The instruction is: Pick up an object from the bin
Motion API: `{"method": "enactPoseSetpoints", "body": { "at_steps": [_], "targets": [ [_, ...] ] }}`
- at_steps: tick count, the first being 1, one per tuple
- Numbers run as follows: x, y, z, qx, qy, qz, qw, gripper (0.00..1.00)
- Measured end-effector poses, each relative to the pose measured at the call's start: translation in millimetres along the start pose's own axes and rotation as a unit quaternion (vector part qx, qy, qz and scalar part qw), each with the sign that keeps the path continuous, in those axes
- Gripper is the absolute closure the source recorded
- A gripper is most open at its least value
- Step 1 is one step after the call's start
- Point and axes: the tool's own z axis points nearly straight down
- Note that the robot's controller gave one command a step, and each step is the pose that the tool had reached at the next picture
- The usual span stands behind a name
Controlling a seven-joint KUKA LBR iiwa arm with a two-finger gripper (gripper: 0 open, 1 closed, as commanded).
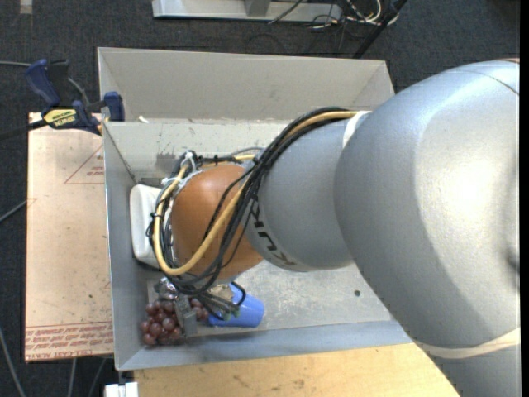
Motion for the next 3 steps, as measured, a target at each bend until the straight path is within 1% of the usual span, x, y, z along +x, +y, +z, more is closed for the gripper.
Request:
{"method": "enactPoseSetpoints", "body": {
  "at_steps": [1,2,3],
  "targets": [
    [2.1,0,-10,0.0,0.0041,0.0,1.0,1.0],
    [1.8,1,-41,0.0,0.0036,0.0,1.0,1.0],
    [-0.3,1,-66,0.0,0.0,0.0,1.0,1.0]
  ]
}}
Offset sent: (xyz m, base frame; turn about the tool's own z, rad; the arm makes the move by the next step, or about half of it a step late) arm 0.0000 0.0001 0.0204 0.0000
